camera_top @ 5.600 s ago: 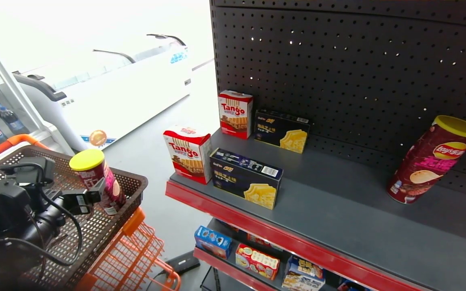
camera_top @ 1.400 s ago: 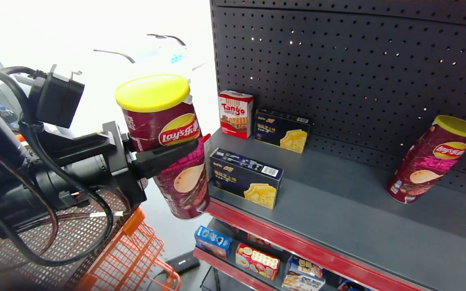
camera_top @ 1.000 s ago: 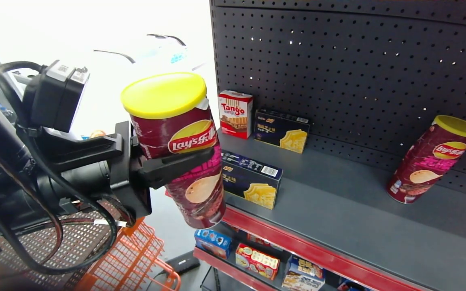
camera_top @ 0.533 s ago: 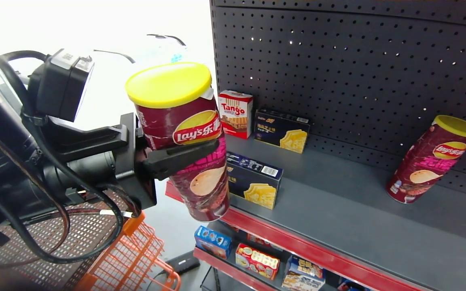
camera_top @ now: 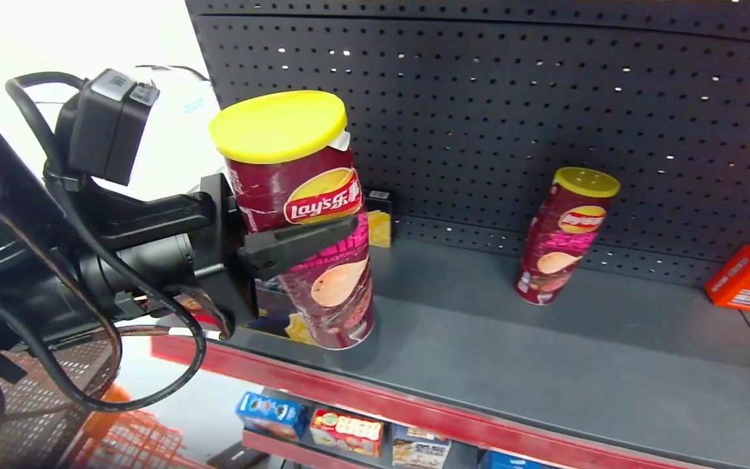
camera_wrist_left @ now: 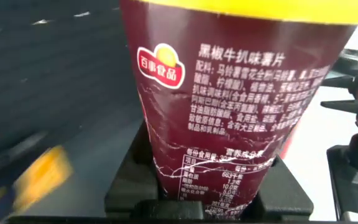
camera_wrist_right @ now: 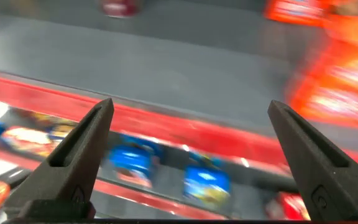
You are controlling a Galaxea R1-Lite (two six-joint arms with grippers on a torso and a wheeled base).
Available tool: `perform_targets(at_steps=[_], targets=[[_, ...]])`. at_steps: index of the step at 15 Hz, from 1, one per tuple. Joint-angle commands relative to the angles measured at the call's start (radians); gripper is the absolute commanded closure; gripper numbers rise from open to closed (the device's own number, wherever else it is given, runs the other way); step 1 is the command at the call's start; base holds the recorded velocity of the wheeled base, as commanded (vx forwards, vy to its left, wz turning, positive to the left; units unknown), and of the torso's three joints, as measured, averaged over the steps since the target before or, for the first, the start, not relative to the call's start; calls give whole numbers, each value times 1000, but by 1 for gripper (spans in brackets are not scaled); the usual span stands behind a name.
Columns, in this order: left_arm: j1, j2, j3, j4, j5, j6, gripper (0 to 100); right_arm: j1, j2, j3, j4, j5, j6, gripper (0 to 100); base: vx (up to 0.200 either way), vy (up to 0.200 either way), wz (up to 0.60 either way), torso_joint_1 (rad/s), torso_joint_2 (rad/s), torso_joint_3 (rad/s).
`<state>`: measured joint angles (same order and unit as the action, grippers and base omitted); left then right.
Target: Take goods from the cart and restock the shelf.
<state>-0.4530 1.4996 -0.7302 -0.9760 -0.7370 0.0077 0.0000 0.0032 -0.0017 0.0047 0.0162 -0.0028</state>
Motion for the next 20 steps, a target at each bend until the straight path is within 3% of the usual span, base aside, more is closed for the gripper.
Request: perform_targets(at_steps=[1,3,12,20], targets=[[2,5,-3,0,1,0,100,0,1,0,1,1,0,0,0,0,-600,-2,12,2],[2,5,-1,0,1,0,100,0,1,0,1,1,0,0,0,0,-600,2,5,-2],[10,4,9,0,2,0,100,-2,1,0,0,1,0,0,0,0,0,0,0,0],[13,10,9,0,2,-2,100,0,1,0,0,1,0,0,0,0,-225,2,2,1]])
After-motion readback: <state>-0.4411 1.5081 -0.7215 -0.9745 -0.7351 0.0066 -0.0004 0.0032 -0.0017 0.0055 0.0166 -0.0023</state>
